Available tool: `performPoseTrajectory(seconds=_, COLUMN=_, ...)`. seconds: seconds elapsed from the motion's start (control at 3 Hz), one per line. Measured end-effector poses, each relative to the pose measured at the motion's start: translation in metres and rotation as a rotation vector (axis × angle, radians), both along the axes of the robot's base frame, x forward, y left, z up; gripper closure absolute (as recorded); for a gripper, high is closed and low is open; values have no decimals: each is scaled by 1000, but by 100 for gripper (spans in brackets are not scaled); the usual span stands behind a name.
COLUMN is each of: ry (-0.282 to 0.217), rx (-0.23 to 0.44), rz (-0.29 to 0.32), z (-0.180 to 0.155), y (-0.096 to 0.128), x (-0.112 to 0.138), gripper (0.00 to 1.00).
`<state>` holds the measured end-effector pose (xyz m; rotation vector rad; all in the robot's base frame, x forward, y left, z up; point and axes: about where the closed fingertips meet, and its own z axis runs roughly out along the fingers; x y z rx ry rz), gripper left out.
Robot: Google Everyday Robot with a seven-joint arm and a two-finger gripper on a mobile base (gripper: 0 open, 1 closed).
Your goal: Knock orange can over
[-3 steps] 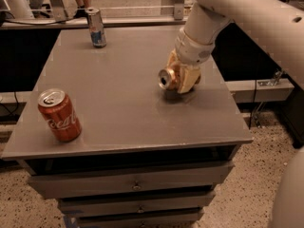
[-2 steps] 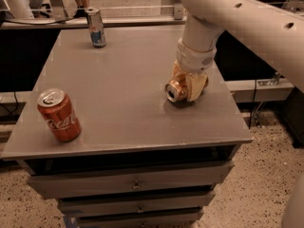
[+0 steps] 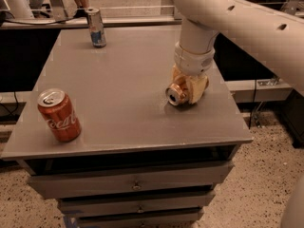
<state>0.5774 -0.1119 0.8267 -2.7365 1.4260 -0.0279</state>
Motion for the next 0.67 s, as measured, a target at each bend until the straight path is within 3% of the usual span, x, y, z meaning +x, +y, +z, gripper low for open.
performPoseTrajectory(seconds=0.67, ry=43, rx=-19, rz=69, z=2, y=-1, x=-7, gripper=13)
